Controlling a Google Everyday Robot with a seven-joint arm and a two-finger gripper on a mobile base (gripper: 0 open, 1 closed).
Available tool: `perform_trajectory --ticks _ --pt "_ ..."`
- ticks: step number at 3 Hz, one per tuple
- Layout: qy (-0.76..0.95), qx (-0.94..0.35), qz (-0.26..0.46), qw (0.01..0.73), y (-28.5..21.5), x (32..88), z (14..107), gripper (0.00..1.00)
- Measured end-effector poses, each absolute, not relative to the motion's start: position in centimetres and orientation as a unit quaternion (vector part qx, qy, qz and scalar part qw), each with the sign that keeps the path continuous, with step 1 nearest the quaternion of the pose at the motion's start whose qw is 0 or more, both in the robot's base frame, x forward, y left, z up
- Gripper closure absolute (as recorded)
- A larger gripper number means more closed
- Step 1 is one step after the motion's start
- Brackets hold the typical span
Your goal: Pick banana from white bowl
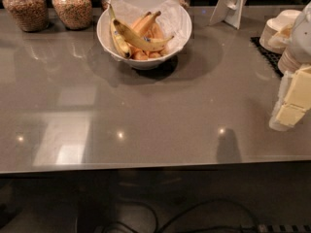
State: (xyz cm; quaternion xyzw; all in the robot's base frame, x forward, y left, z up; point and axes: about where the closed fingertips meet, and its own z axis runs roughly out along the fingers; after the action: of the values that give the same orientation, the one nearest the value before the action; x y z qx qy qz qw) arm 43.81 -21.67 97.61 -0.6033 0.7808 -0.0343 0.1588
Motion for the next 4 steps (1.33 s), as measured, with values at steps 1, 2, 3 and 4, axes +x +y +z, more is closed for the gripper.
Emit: perform_trajectory --ticks 1,2,3,4 --pt "0.781 -0.603 -0.034 0.159 -21.7 43.8 97.6 0.0" --pt "0.776 -0.604 -0.034 0.178 -21.2 44.5 97.7 0.0" --pt "0.758 -0.609 -0.026 0.23 -19.3 47.5 97.3 0.0" --pt "0.724 -0.618 -0.007 0.308 -16.0 53.2 97.6 0.0"
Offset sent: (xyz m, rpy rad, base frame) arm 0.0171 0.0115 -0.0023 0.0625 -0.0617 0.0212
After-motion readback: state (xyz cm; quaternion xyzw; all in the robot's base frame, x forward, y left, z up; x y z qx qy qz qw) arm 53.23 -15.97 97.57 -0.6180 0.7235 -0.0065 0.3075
